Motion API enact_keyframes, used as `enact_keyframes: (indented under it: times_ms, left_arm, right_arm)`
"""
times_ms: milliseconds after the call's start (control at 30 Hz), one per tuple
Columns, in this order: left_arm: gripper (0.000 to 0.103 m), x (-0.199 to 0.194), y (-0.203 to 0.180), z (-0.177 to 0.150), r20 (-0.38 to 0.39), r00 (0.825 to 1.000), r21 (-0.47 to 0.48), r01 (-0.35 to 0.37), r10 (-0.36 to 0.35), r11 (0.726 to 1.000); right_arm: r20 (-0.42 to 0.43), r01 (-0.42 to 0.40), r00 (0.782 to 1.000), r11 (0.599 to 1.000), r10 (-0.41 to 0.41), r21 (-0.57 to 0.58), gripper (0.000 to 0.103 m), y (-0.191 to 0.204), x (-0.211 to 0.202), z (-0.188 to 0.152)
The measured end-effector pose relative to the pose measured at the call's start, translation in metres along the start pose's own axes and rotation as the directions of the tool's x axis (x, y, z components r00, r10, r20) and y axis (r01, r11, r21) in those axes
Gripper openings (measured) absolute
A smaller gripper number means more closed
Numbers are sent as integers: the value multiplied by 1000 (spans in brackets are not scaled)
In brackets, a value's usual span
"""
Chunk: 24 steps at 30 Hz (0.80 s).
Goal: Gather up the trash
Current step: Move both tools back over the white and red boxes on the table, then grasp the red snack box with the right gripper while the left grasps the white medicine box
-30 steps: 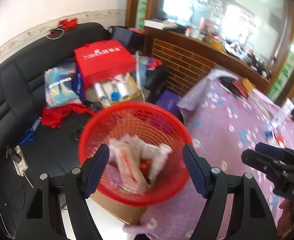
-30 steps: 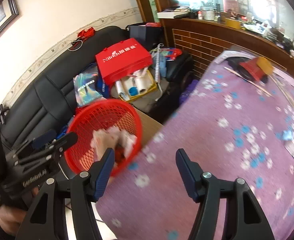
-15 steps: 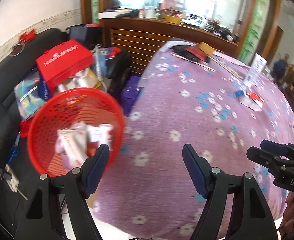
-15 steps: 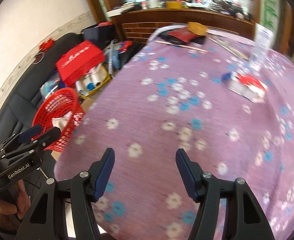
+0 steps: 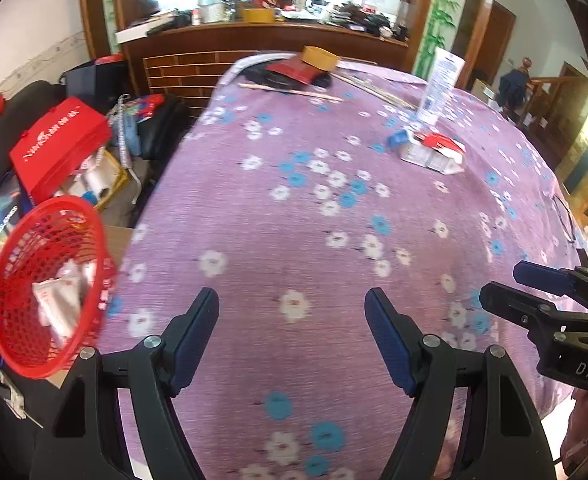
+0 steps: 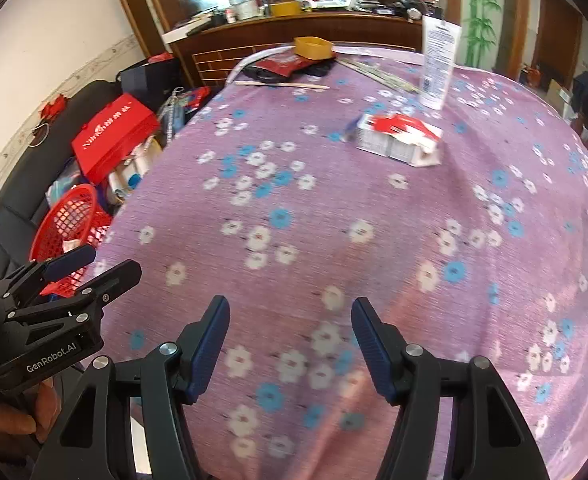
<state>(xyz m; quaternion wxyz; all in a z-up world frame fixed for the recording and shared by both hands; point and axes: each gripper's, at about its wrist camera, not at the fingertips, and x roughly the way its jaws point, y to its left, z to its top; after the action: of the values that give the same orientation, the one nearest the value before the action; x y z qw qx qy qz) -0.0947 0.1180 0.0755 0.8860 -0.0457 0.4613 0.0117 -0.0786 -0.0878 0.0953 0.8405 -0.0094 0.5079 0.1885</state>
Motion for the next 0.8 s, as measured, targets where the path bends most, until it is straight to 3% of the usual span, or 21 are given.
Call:
enact_keyframes:
  times_ms: [233,367,600,733,800]
  left_arm:
    - [74,23,-39,1,-48,998,28,52,-51,998]
    - [74,34,-57,0,-69,996,55,65,-61,996]
    - [74,48,-73,6,-85,995,59,62,-56,996]
    - [74,51,-72,6,-99,994,43,58,-54,997]
    - [74,50,-70,5,-98,994,40,48,-44,998]
  right_arm:
    - [-26,36,999,998,-34,50,68,-42,-1,-7]
    - [-20,9,1000,999,-8,38,68,-69,-1,1]
    - [46,-45,998,989,52,-138,68,-101,1,71]
    - [49,-56,996,971,69,-231,68,-112,31,122]
    - [40,-82,995,976,92,-203,68,-127,56,149]
